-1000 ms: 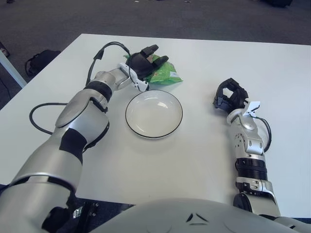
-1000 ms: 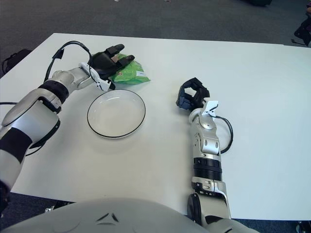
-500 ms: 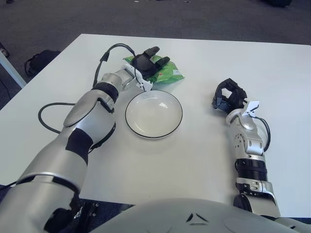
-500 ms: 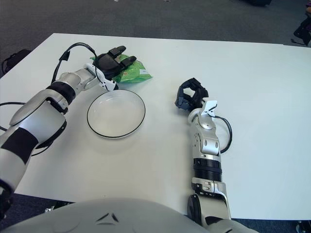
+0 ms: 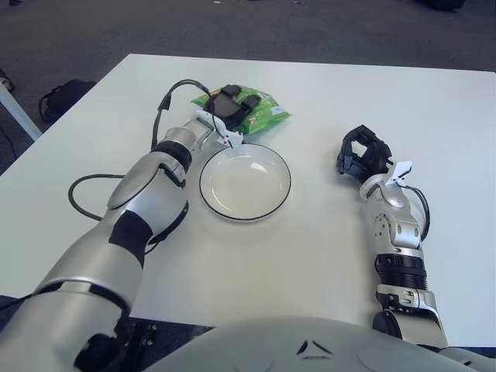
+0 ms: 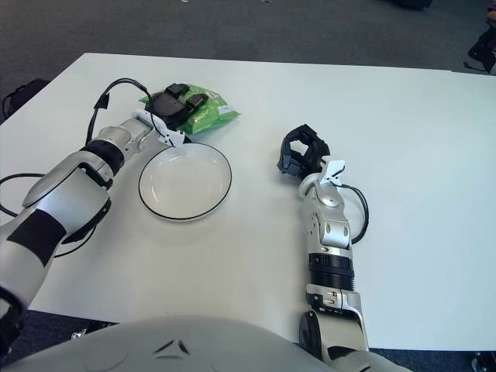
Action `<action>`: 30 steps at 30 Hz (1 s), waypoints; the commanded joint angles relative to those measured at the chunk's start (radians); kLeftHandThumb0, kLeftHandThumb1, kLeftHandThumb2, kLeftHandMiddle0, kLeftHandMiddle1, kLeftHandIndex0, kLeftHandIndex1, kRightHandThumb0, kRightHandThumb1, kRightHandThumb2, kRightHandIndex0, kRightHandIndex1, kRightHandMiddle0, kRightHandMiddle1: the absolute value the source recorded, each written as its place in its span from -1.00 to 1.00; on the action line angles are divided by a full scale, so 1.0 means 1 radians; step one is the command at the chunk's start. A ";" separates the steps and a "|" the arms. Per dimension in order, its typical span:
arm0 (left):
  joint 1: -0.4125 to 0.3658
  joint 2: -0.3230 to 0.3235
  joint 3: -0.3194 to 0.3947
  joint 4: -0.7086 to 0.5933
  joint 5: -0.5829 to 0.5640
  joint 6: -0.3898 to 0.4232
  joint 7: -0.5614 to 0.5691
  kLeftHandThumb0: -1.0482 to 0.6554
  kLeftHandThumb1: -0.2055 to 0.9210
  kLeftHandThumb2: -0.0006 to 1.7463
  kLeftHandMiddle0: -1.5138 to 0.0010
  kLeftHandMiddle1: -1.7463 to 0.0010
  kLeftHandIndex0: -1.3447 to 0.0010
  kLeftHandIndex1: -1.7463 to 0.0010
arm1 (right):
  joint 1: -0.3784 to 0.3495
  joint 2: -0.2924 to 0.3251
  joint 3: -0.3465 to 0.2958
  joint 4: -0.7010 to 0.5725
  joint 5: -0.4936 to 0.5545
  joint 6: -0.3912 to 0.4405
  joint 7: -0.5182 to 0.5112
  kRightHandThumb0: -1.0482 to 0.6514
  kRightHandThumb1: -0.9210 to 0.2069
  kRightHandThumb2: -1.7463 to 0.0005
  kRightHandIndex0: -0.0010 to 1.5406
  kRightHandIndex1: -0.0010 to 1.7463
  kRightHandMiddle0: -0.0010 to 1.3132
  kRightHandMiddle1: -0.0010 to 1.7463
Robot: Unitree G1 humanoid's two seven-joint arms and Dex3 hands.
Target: Put the snack into the plate.
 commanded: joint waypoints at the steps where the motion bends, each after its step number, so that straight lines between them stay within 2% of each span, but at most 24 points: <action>1: 0.028 0.003 -0.011 0.009 0.005 0.008 0.010 -0.63 0.43 -0.26 0.79 -0.45 1.00 -0.02 | 0.074 0.011 0.005 0.041 0.020 0.063 0.008 -0.30 -0.08 -0.39 0.55 1.00 -0.17 1.00; 3: 0.036 0.005 -0.002 0.009 -0.006 0.006 0.007 -0.61 0.42 -0.24 0.79 -0.56 1.00 -0.07 | 0.072 0.010 0.006 0.042 0.020 0.068 0.011 -0.30 -0.08 -0.39 0.55 1.00 -0.17 1.00; 7: 0.048 0.010 0.015 0.009 -0.026 -0.002 0.000 -0.55 0.38 -0.19 0.78 -0.62 1.00 -0.13 | 0.069 0.005 0.011 0.041 0.019 0.079 0.020 -0.30 -0.08 -0.38 0.55 1.00 -0.17 1.00; 10: 0.053 0.011 0.019 0.008 -0.037 -0.005 0.000 -0.50 0.34 -0.13 0.76 -0.73 1.00 -0.25 | 0.069 0.001 0.014 0.039 0.019 0.087 0.026 -0.30 -0.09 -0.38 0.55 1.00 -0.17 1.00; 12: 0.057 0.013 0.020 0.008 -0.042 -0.006 0.002 -0.47 0.32 -0.10 0.75 -0.81 1.00 -0.41 | 0.069 -0.001 0.015 0.038 0.019 0.091 0.029 -0.30 -0.09 -0.38 0.55 1.00 -0.17 1.00; 14: 0.060 0.015 0.022 0.008 -0.046 -0.008 0.002 -0.43 0.30 -0.05 0.74 -0.92 1.00 -0.69 | 0.068 -0.002 0.015 0.038 0.019 0.093 0.031 -0.30 -0.09 -0.38 0.55 1.00 -0.17 1.00; 16: 0.065 0.020 0.030 0.007 -0.056 -0.014 0.002 -0.41 0.30 -0.03 0.71 -0.96 0.99 -0.83 | 0.068 -0.005 0.016 0.040 0.020 0.094 0.035 -0.30 -0.09 -0.38 0.55 1.00 -0.18 1.00; 18: 0.069 0.024 0.039 0.007 -0.069 -0.021 0.002 -0.30 0.49 -0.06 0.62 -0.98 0.72 -0.93 | 0.068 -0.008 0.018 0.042 0.022 0.093 0.041 -0.30 -0.09 -0.37 0.55 1.00 -0.18 1.00; 21: 0.072 0.027 0.046 0.006 -0.081 -0.025 0.002 0.05 0.39 0.09 0.44 -0.92 0.68 -0.98 | 0.067 -0.011 0.019 0.045 0.023 0.092 0.046 -0.30 -0.10 -0.37 0.55 1.00 -0.18 1.00; 25: 0.079 0.031 0.062 0.005 -0.097 -0.029 0.008 0.18 0.27 0.22 0.34 -0.91 0.61 -0.99 | 0.068 -0.016 0.023 0.045 0.023 0.092 0.055 -0.30 -0.10 -0.37 0.55 1.00 -0.18 1.00; 30: 0.085 0.040 0.068 0.003 -0.109 -0.027 0.026 0.21 0.14 0.33 0.28 -0.92 0.54 -1.00 | 0.067 -0.024 0.027 0.046 0.021 0.092 0.063 -0.30 -0.09 -0.37 0.54 1.00 -0.18 1.00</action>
